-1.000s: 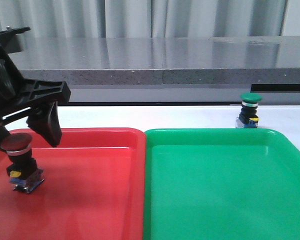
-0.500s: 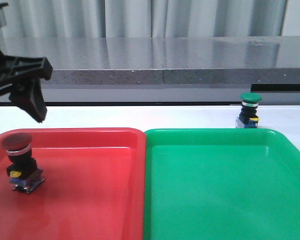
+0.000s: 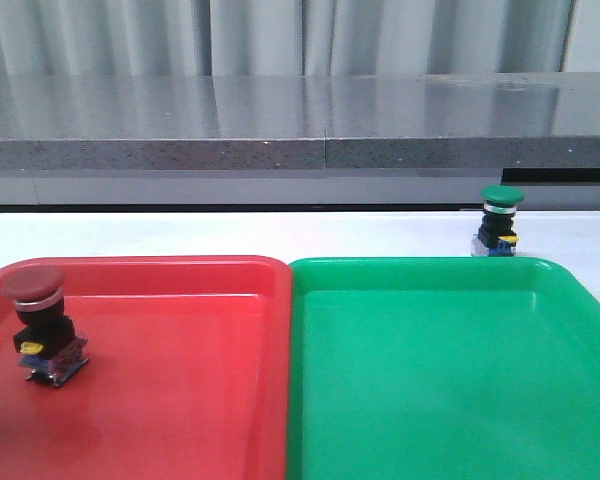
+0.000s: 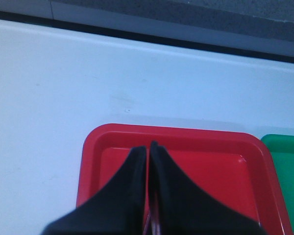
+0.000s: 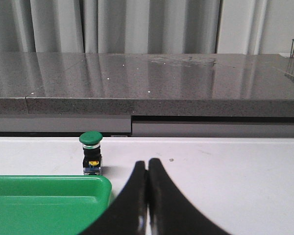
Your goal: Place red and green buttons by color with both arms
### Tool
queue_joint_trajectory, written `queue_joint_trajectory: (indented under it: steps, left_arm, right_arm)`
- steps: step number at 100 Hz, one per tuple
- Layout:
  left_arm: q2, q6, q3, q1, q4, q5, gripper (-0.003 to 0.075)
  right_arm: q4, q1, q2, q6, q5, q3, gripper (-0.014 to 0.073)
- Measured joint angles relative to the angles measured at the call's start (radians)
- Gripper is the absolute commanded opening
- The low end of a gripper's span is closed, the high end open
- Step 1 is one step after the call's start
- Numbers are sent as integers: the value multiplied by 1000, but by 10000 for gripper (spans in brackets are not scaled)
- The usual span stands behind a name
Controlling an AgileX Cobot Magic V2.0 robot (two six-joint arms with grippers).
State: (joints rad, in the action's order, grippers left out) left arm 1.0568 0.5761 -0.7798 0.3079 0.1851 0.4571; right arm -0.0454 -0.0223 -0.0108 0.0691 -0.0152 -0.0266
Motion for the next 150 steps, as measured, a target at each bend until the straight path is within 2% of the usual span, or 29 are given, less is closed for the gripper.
queue_joint_trajectory:
  steps: [48, 93, 113, 120, 131, 142, 150]
  left_arm:
    - [-332, 0, 197, -1, 41, -14, -20]
    - [-594, -2, 349, -1, 217, -42, -20]
    - [-664, -9, 423, -18, 228, -84, -20]
    - [-700, -55, 452, -50, 210, -107, -20]
    - [-771, -209, 496, -134, 133, -157, -20]
    - [-850, -388, 549, -238, -1, -212, -20]
    - [-903, -457, 586, -301, -58, -247, -20]
  right_arm:
    - [0, 0, 0, 0, 0, 0, -64]
    - [0, 0, 0, 0, 0, 0, -64]
    - [0, 0, 0, 0, 0, 0, -64]
    - [0, 0, 0, 0, 0, 0, -64]
    - [0, 0, 0, 0, 0, 0, -64]
    - [0, 0, 0, 0, 0, 0, -64]
    - [0, 0, 0, 0, 0, 0, -64]
